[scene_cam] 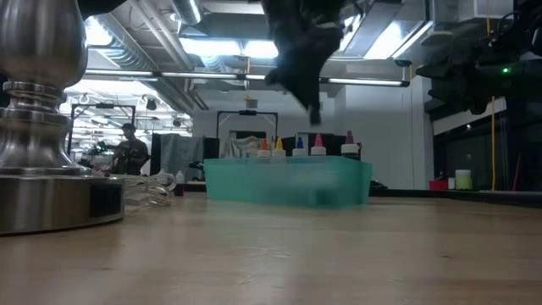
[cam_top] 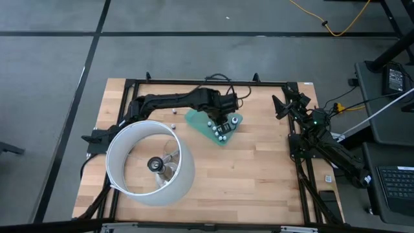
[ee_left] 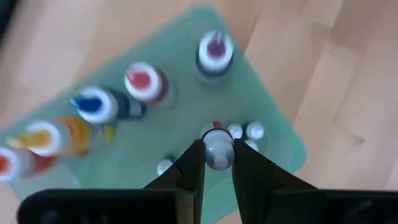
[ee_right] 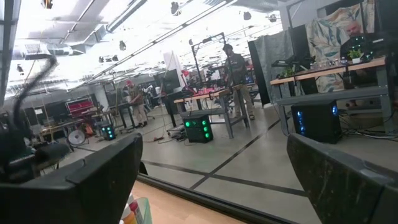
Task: Pick & Place food coloring
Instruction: Put the small red food coloring bottle into the green bin
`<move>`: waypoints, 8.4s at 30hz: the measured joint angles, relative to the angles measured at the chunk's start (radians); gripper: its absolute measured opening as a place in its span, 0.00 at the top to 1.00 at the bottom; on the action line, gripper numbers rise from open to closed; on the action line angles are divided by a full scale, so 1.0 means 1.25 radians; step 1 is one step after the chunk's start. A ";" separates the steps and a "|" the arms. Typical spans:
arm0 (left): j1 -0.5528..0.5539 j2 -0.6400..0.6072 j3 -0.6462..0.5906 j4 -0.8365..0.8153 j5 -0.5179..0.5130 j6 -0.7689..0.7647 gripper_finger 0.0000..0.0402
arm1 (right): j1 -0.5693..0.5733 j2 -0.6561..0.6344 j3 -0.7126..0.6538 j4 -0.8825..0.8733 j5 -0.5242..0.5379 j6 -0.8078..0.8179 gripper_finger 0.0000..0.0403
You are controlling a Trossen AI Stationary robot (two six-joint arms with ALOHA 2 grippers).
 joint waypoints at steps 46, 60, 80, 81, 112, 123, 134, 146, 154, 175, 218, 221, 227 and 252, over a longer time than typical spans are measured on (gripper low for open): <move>0.035 0.000 -0.366 0.342 -0.027 0.003 0.86 | 0.000 0.000 0.000 -0.002 0.000 0.000 0.01; 0.049 0.016 -0.367 0.357 0.004 0.025 0.81 | 0.000 0.000 0.000 -0.006 0.000 0.000 0.01; 0.076 -0.033 -0.331 0.263 0.035 -0.034 0.70 | 0.000 0.000 0.000 -0.042 0.000 0.000 0.01; 0.081 -0.045 -0.331 0.263 0.037 -0.046 0.70 | 0.000 0.000 0.000 -0.042 0.000 0.000 0.01; 0.212 -0.168 -0.367 0.192 0.238 -0.580 0.47 | 0.000 0.000 0.000 -0.041 0.000 0.000 0.01; 0.269 -0.367 -0.617 0.240 0.136 -0.622 0.47 | 0.000 0.000 0.000 -0.041 0.000 0.000 0.01; 0.353 -0.417 -0.731 0.237 0.076 -0.605 0.47 | 0.000 0.000 0.000 -0.041 0.000 0.000 0.01; 0.384 -0.416 -0.839 0.255 0.027 -0.582 0.47 | 0.000 0.000 0.000 -0.041 0.000 0.000 0.01; 0.355 -0.389 -0.897 0.351 0.019 -0.585 0.47 | 0.000 0.000 0.000 -0.041 0.000 0.000 0.01; 0.353 -0.356 -0.903 0.320 0.010 -0.585 0.61 | 0.000 0.000 0.000 -0.041 0.000 0.000 0.01; 0.245 -0.357 -0.496 0.229 -0.157 -0.308 0.83 | 0.000 0.000 0.000 -0.041 0.000 0.000 0.01; 0.218 -0.357 -0.460 0.202 -0.156 -0.272 0.83 | 0.000 0.000 0.000 -0.041 0.000 0.000 0.01; 0.153 -0.357 -0.443 0.175 -0.117 -0.219 0.83 | 0.000 0.000 0.000 -0.041 0.000 0.000 0.01; 0.016 -0.140 -0.443 0.214 -0.063 -0.162 0.83 | 0.000 0.000 0.000 -0.041 0.000 0.000 0.01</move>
